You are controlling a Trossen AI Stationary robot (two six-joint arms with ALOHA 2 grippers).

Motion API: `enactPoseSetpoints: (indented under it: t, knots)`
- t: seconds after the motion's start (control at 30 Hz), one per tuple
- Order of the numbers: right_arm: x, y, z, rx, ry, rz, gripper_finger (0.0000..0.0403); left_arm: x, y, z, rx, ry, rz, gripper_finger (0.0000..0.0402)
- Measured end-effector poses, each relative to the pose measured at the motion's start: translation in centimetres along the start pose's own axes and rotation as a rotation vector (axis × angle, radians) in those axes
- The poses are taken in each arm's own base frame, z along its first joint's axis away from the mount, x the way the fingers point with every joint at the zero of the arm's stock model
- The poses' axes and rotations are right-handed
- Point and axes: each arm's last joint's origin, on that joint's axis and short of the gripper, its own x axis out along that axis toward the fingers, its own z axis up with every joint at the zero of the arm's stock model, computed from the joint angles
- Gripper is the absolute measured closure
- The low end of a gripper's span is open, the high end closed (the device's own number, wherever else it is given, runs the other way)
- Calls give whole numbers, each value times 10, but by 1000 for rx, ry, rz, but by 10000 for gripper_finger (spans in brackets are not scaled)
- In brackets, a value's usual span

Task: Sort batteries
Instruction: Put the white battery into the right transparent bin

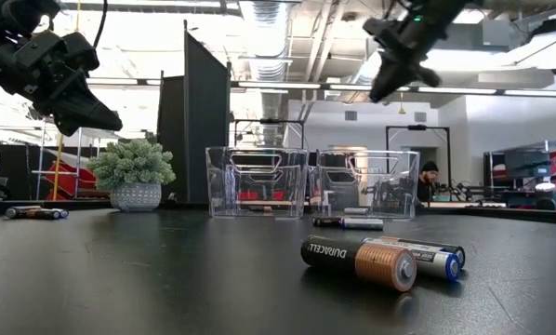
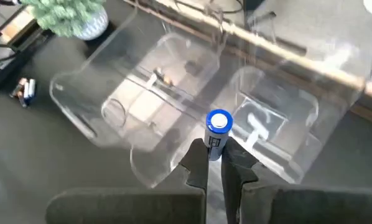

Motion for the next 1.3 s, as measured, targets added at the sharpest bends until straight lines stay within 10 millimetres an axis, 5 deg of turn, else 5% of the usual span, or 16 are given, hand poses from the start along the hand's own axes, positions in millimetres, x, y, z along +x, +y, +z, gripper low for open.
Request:
enactPoseSetpoints:
  t: [0.23,0.43,0.83,1.3]
  knots:
    - [31,-20,56,-166,142,-85,372,0,0,0,-7,0,0,352]
    - [80,-38,71,-318,421,-126,372,0,0,0,-33,0,0,352]
    - [173,-35,41,-636,800,-46,372,0,0,0,-38,0,0,352]
    - [219,-39,14,-720,917,-37,370,0,0,0,-38,0,0,352]
